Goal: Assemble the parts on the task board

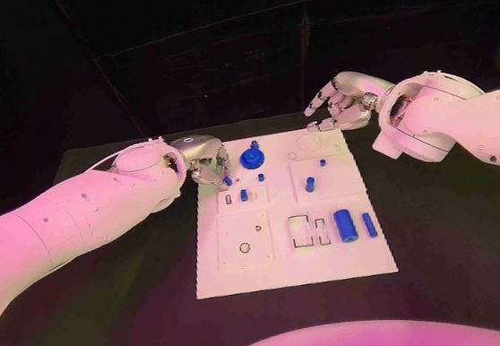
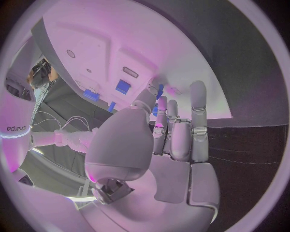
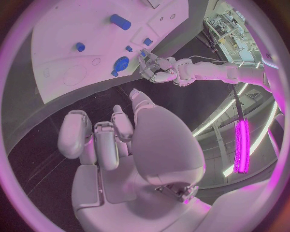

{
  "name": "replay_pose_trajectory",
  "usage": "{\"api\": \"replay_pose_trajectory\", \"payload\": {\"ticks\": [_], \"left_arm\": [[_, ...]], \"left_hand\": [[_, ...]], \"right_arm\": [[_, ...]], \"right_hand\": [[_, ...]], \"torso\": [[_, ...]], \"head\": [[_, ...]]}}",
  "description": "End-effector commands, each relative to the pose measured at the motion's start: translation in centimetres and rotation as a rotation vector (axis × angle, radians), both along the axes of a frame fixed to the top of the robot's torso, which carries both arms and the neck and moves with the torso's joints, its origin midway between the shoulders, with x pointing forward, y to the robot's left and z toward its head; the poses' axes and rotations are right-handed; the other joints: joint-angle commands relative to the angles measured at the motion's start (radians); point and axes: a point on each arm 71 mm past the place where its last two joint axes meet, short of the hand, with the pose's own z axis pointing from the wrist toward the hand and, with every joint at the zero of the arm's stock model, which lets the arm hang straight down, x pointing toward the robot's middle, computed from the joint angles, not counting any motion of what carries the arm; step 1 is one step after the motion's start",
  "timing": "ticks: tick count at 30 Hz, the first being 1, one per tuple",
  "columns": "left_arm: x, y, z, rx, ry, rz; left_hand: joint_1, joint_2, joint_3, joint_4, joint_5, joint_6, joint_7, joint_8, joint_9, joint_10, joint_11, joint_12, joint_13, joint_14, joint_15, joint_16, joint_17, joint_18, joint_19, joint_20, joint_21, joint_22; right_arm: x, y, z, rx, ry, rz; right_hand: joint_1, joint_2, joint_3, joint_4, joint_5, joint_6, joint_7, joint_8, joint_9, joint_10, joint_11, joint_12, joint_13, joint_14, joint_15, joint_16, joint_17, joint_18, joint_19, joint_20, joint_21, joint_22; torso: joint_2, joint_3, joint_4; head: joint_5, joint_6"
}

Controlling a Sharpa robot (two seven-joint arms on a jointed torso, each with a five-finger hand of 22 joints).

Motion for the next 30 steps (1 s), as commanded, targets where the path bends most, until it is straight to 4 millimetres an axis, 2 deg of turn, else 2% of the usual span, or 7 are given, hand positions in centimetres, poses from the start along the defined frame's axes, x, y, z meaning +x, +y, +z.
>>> {"api": "replay_pose_trajectory", "payload": {"ticks": [1,19,30], "left_arm": [[0.13,0.03,0.14,-0.004,-0.007,0.013],[0.19,0.12,0.18,-0.004,-0.011,0.018],[0.19,0.13,0.2,-0.004,-0.012,0.02]], "left_hand": [[0.007,0.01,0.01,-0.001,0.007,0.008,0.001,-0.007,-0.003,0.008,-0.001,-0.007,-0.003,0.006,-0.002,0.005,0.002,0.005,0.008,0.003,-0.005,0.003],[0.025,0.033,0.076,-0.047,0.007,0.033,0.008,-0.031,-0.028,0.033,-0.003,-0.041,-0.031,0.008,-0.005,0.005,0.001,0.003,0.01,0.0,0.002,0.021],[0.022,0.036,0.092,-0.055,0.007,0.04,0.009,-0.035,-0.032,0.04,-0.004,-0.048,-0.037,0.01,-0.006,0.005,0.003,0.003,0.011,-0.002,0.006,0.028]], "right_arm": [[0.0,0.08,0.12,-0.002,-0.002,0.006],[0.0,0.11,0.09,-0.003,0.001,0.008],[0.01,0.12,0.08,-0.004,0.001,0.008]], "right_hand": [[-0.002,0.008,-0.005,-0.002,0.004,0.006,0.002,0.006,0.001,-0.002,-0.005,0.005,0.0,0.071,-0.006,-0.006,0.106,0.002,-0.004,0.0,-0.006,-0.001],[-0.003,0.008,-0.006,-0.002,0.004,0.006,0.002,0.007,0.0,0.0,-0.005,0.007,0.002,0.071,-0.006,-0.006,0.107,0.002,-0.003,0.0,-0.006,-0.001],[-0.003,0.008,-0.006,-0.002,0.004,0.006,0.002,0.007,0.0,0.0,-0.005,0.007,0.002,0.071,-0.006,-0.006,0.107,0.002,-0.003,0.0,-0.006,-0.001]], "torso": [[0.0,-0.0002,-0.0004],[0.0,-0.0004,-0.0003],[0.0,0.0002,0.0003]], "head": [[0.0,-0.001],[-0.001,-0.002],[-0.002,-0.004]]}}
